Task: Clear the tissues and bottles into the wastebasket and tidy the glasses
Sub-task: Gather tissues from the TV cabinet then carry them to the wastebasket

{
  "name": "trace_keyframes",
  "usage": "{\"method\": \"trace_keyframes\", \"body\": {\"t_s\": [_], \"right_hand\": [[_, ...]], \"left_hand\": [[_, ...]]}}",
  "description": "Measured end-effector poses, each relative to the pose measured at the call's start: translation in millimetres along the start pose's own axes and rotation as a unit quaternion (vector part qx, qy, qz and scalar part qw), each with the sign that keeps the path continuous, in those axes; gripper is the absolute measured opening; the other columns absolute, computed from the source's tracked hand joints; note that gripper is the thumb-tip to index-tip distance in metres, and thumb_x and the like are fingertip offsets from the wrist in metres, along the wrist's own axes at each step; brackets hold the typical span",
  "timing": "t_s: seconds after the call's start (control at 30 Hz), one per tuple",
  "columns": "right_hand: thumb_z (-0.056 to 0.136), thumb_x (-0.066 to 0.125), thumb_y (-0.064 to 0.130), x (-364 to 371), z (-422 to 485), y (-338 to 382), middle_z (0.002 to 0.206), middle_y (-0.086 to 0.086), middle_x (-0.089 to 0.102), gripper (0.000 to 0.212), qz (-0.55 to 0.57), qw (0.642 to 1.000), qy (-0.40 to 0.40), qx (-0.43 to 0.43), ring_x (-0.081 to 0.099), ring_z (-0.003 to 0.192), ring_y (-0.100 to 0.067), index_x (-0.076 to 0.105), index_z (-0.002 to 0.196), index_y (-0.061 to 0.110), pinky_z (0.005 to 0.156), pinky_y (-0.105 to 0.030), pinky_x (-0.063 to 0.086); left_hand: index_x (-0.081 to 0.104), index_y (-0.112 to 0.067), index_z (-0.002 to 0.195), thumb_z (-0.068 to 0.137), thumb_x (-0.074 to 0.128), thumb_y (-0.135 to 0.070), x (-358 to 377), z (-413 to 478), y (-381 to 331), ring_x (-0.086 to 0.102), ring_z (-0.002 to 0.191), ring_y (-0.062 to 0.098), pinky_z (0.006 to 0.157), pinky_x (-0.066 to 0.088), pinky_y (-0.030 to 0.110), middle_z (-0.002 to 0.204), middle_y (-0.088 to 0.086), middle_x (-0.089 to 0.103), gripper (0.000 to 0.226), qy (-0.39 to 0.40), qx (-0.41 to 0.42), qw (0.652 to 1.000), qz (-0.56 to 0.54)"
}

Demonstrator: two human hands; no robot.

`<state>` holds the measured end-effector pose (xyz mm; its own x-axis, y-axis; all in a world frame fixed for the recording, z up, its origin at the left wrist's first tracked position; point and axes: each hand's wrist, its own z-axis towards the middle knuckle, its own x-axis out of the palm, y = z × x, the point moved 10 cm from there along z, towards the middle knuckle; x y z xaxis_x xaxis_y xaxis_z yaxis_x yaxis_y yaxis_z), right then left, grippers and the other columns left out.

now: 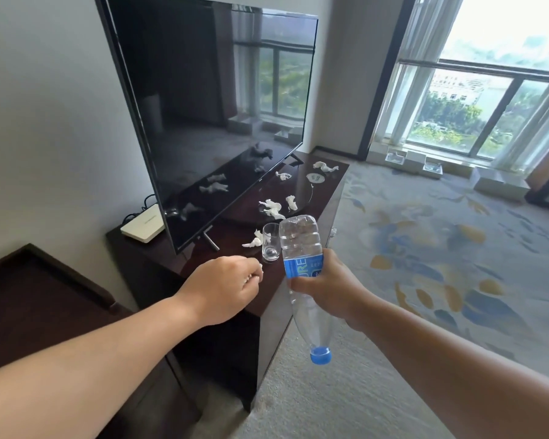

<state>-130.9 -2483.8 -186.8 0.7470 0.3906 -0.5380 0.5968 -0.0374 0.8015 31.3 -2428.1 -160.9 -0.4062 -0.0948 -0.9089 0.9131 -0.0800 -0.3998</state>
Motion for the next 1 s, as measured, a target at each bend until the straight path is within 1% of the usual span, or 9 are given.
{"method": "trace_keyframes", "body": {"t_s": [0.13,0.4,0.6,0.7,0.77,0.83,0.9,1.0], "right_hand": [[0.079,0.075,0.033,-7,32,9,0.098,0.002,0.057,0.051,-0.001,1.0,-0.007,0.008,0.057,0.078,-0.01,0.044,0.118,0.022,0.057,-0.022,0.043],[0.079,0.076,0.033,-20,95,3,0.099,0.003,0.058,0.054,-0.006,1.0,0.012,0.006,0.059,0.082,-0.01,0.044,0.12,0.022,0.059,-0.021,0.045],[0.079,0.075,0.032,-49,156,-5,0.095,0.005,0.058,0.052,-0.002,0.998,0.058,-0.022,0.057,0.073,-0.006,0.043,0.119,0.024,0.051,-0.017,0.042],[0.078,0.076,0.033,-70,192,-9,0.097,0.006,0.059,0.052,0.011,0.995,0.089,-0.039,0.059,0.076,-0.005,0.044,0.118,0.024,0.054,-0.018,0.043],[0.077,0.077,0.034,-83,212,-13,0.096,0.006,0.06,0.051,0.011,0.992,0.116,-0.044,0.06,0.076,-0.005,0.045,0.116,0.024,0.054,-0.018,0.043],[0.076,0.077,0.035,-96,230,-15,0.096,0.006,0.061,0.052,0.003,0.989,0.138,-0.052,0.061,0.076,-0.006,0.045,0.115,0.024,0.056,-0.021,0.045],[0.075,0.077,0.036,-108,250,-15,0.097,0.005,0.061,0.053,-0.003,0.987,0.15,-0.064,0.061,0.078,-0.008,0.045,0.115,0.023,0.058,-0.023,0.046],[0.075,0.078,0.035,-118,275,-13,0.098,0.005,0.061,0.054,0.006,0.983,0.165,-0.075,0.063,0.08,-0.009,0.045,0.116,0.022,0.061,-0.024,0.05]], "left_hand": [[0.065,-0.024,0.09,0.092,0.046,-0.025,-2,36,16,0.059,0.078,0.008,0.071,0.049,0.031,0.082,-0.01,0.065,0.02,0.005,-0.007,1.0,-0.012],[0.065,-0.023,0.089,0.092,0.045,-0.024,19,89,35,0.06,0.078,0.012,0.072,0.051,0.038,0.083,-0.007,0.065,0.02,0.022,-0.042,0.999,-0.019],[0.064,-0.023,0.086,0.092,0.045,-0.025,33,143,30,0.06,0.076,0.01,0.07,0.051,0.038,0.081,-0.007,0.065,0.02,0.003,-0.084,0.996,-0.006],[0.064,-0.027,0.088,0.092,0.044,-0.025,47,169,25,0.059,0.079,0.008,0.068,0.05,0.032,0.086,-0.01,0.065,0.02,-0.011,-0.134,0.991,-0.003],[0.064,-0.027,0.088,0.092,0.045,-0.026,57,183,18,0.058,0.078,0.007,0.066,0.048,0.029,0.085,-0.011,0.063,0.019,-0.009,-0.167,0.986,-0.005],[0.063,-0.027,0.088,0.093,0.046,-0.027,66,200,5,0.059,0.078,0.008,0.069,0.049,0.031,0.084,-0.012,0.063,0.018,-0.005,-0.175,0.985,0.0],[0.063,-0.028,0.088,0.092,0.046,-0.027,67,219,-6,0.06,0.082,0.007,0.073,0.05,0.033,0.087,-0.013,0.064,0.018,-0.017,-0.177,0.984,0.0],[0.063,-0.029,0.088,0.09,0.046,-0.026,65,242,-11,0.06,0.083,0.006,0.075,0.051,0.036,0.087,-0.013,0.065,0.017,-0.03,-0.199,0.979,0.003]]}}
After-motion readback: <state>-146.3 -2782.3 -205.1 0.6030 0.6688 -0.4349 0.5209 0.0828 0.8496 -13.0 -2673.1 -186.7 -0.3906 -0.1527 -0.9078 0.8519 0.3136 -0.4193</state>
